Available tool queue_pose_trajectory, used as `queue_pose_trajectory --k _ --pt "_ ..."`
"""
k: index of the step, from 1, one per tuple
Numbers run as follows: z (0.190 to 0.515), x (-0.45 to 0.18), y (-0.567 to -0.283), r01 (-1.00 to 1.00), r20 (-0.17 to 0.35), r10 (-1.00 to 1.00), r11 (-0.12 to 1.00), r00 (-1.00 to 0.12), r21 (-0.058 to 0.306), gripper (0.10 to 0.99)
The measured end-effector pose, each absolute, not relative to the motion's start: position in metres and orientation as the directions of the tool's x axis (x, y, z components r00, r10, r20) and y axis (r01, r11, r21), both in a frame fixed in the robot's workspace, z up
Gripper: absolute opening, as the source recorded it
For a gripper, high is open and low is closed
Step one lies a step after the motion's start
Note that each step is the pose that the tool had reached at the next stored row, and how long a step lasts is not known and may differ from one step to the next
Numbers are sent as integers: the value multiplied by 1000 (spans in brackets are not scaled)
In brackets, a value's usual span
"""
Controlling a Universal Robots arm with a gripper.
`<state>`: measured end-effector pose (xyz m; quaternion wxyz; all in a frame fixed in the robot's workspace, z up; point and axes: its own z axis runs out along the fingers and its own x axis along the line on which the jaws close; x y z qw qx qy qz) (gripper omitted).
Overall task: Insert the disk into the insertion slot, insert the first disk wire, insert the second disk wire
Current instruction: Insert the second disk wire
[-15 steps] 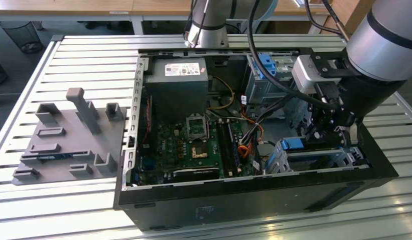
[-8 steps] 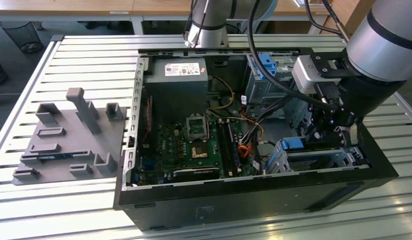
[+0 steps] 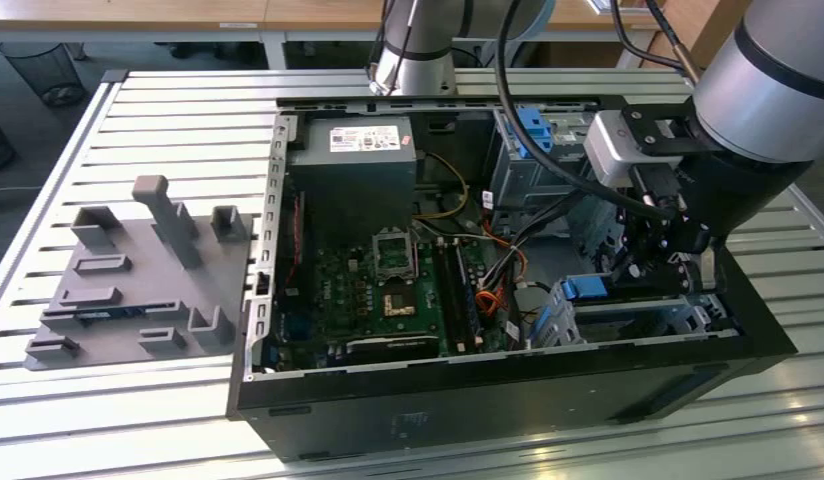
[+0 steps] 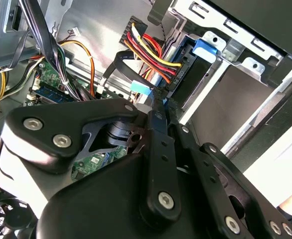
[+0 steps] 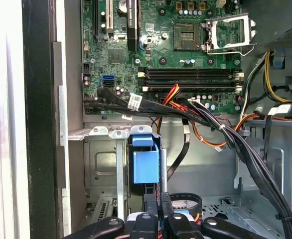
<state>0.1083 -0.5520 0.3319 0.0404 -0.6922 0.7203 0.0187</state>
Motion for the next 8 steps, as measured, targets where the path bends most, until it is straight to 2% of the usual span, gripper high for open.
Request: queue_pose_trajectory --k 8 --pt "330 108 -552 -999 -84 -996 43 -40 -29 149"
